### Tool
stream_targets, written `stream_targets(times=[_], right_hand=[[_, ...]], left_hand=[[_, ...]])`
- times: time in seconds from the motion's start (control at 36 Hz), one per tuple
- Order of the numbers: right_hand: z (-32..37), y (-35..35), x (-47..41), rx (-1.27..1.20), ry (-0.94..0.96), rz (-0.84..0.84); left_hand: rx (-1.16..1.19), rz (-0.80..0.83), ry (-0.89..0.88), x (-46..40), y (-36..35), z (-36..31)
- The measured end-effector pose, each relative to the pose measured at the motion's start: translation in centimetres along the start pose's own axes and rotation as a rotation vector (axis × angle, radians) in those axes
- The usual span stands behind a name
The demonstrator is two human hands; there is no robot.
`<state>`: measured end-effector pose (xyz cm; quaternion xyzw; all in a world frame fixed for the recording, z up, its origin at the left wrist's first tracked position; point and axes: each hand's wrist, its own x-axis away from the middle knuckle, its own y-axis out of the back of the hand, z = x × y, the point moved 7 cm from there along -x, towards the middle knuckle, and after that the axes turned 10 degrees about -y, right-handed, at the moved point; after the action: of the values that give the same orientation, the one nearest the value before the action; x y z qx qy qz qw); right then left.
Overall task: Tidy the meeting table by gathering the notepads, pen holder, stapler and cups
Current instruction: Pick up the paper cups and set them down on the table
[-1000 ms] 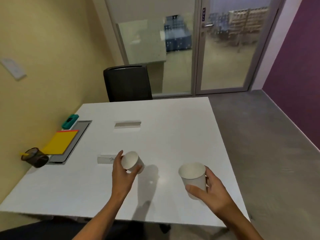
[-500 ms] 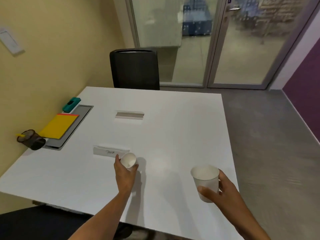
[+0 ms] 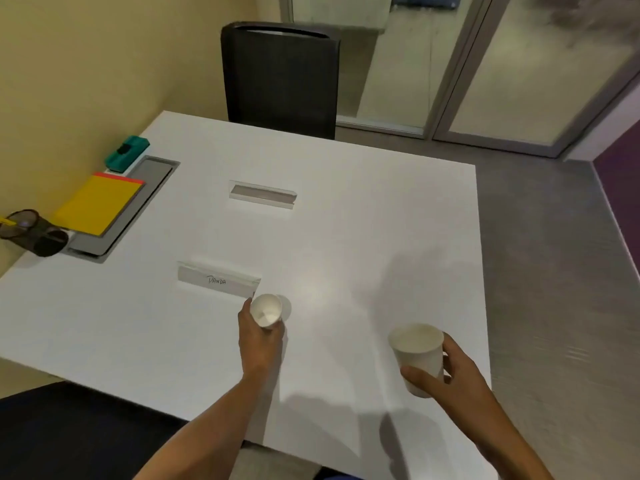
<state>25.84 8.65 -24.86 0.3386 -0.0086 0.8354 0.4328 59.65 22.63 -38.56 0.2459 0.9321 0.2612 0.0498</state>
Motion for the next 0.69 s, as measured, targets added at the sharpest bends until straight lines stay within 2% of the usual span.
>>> stream_targets(times=[0.17,0.39,0.69], right_hand=[[1.1,-0.9,-1.1,0.02,-0.005,0.034],[2.0,-1.6,-1.9,0.025,0.016,0.049],[1.5,-2.7,-1.0,-0.018,0.029,0.071]], left_hand=[[0.047,-0.018,0.036,0.4,0.0,0.7],[0.087,0.038,0.065,0.4,-0.3,1.4],[0.013,0.055,0.023,3.9,-0.3,1.3]])
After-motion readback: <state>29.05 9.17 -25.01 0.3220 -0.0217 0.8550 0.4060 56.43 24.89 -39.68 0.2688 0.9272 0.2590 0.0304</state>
